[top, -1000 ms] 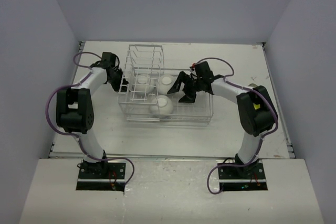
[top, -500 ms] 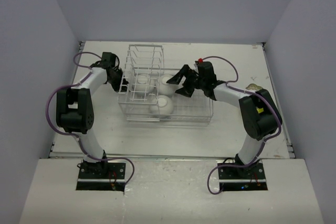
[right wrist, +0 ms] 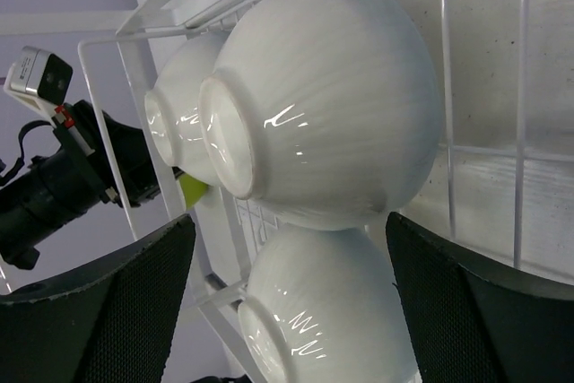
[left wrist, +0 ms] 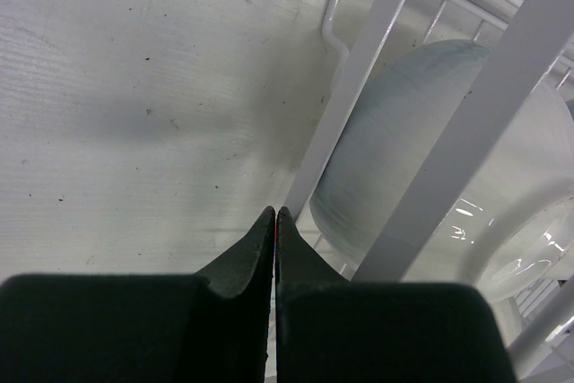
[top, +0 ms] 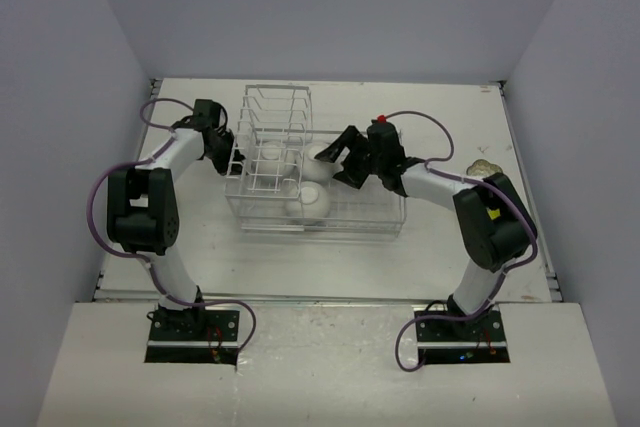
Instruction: Unload the bowls from the dish rack
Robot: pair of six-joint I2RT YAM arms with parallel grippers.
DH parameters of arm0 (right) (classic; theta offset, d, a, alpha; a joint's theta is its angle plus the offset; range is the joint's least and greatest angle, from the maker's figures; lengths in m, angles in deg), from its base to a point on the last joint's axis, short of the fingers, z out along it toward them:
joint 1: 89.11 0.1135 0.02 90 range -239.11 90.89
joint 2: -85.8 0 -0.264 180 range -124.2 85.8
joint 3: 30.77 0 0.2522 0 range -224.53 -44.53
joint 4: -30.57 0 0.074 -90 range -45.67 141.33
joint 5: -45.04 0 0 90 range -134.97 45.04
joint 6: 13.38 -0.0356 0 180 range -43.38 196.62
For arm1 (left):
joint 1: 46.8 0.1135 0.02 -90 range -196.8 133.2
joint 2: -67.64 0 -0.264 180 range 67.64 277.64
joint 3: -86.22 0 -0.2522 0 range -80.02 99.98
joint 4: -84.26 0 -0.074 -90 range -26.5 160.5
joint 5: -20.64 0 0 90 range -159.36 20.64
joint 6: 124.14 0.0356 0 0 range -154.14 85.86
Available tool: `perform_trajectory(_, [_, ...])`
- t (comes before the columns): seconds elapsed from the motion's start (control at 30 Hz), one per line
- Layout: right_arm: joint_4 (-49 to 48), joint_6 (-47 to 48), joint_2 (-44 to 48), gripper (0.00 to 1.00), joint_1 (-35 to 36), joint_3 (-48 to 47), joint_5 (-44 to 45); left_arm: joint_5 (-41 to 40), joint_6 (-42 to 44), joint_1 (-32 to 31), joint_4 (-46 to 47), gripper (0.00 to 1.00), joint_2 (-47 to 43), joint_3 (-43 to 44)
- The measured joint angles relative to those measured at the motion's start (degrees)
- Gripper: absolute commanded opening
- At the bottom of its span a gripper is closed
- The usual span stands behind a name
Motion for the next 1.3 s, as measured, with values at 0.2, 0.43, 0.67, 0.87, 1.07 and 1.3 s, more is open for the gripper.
perform_trajectory(0.2, [-0.2,-1.5,3.0,0.96,0.8,3.6,3.3,0.1,0.0,0.0,0.0,0.00,0.0,0.0])
perform_trajectory(0.43, [-2.1,-2.5,3.1,0.98,0.7,6.1,4.3,0.2,0.0,0.0,0.2,0.00,0.0,-0.1])
perform_trajectory(0.67, [-4.2,-2.5,2.8,0.98,0.7,6.1,4.3,0.2,0.1,0.0,0.2,0.00,0.0,-0.1])
perform_trajectory(0.87, [-3.9,-2.4,2.5,0.99,0.7,5.8,4.5,0.2,0.2,0.0,0.2,0.00,0.0,-0.1])
perform_trajectory(1.07, [-3.9,-2.3,0.6,0.99,0.7,4.4,4.5,0.2,0.2,0.0,0.2,0.00,0.0,-0.1])
perform_trajectory(1.3, [-5.6,-2.3,-2.4,0.98,0.8,2.5,4.1,0.2,0.2,0.0,0.2,0.00,0.0,-0.1])
